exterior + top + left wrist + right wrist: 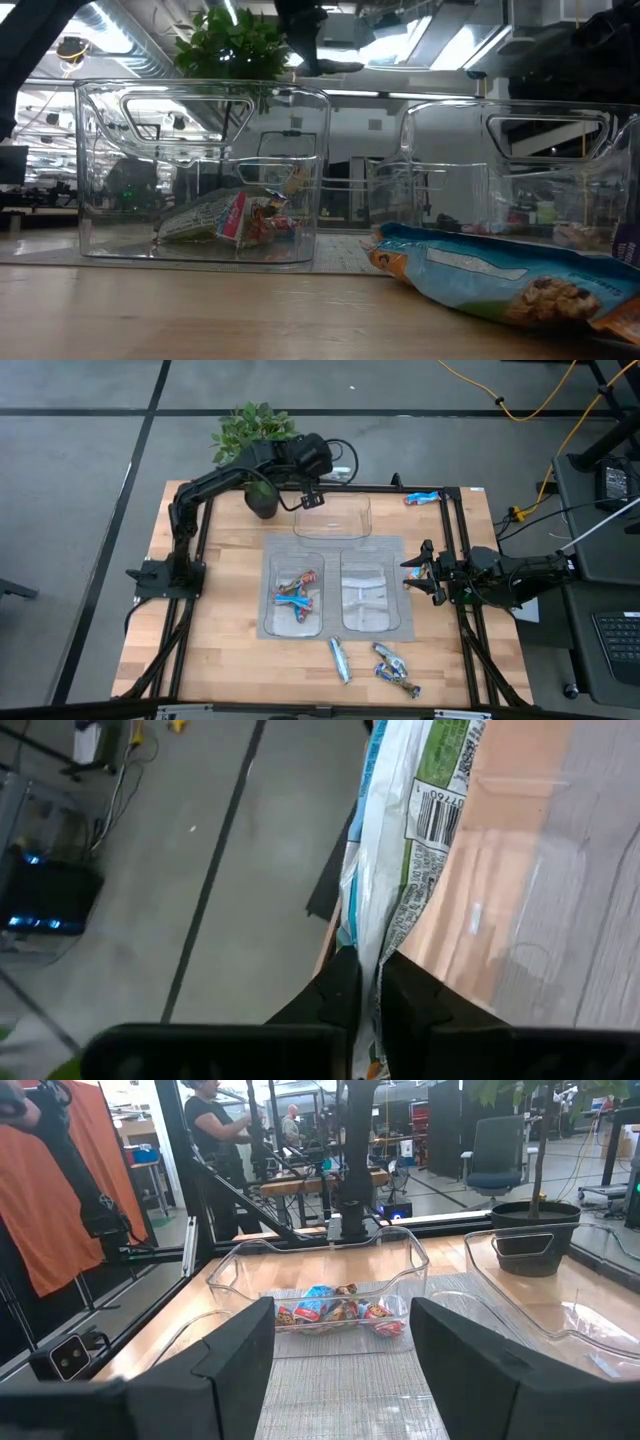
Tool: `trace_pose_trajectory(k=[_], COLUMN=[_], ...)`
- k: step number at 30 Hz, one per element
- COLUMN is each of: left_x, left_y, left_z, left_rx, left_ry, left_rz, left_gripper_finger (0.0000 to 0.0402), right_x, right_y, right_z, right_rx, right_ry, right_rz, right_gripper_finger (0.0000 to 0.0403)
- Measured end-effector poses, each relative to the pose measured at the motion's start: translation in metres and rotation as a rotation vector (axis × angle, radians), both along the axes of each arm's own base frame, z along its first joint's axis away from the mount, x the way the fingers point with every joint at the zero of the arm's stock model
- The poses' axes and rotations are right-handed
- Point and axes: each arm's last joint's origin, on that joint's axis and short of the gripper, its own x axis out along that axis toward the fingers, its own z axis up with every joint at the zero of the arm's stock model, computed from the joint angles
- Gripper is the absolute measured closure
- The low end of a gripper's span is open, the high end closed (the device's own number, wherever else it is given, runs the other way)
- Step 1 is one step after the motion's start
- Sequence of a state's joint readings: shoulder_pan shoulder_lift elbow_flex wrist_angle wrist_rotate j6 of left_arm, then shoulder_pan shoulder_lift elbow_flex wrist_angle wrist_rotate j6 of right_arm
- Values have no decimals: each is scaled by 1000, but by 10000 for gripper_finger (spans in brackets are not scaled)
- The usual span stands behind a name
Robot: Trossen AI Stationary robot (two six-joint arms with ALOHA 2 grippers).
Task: Pick and place Granola Bars by type
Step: Put the yellow granola bar into the top transparent bin
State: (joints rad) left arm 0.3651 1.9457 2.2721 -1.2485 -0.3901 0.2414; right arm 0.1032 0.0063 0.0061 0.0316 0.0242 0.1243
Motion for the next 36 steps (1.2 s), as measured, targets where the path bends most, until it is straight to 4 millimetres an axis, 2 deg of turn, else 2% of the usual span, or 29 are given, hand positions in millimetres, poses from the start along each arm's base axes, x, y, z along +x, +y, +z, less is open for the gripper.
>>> trace_pose_trajectory(k=[8,23,36], left_x=[13,50,77], left_y=[7,17,24], left_z=[-31,-85,-148], left_rx=[-20,-83,-157], left_ry=[70,149,278], left_rz=[-58,-108,-135], left_gripper_finger=[379,379,377], right_x=[0,0,0], right_y=[0,0,0], right_z=[0,0,0], right_rx=[1,0,0], right_ry=[0,-1,-1], right_rz=[0,0,0], right_gripper_finger=[167,167,167])
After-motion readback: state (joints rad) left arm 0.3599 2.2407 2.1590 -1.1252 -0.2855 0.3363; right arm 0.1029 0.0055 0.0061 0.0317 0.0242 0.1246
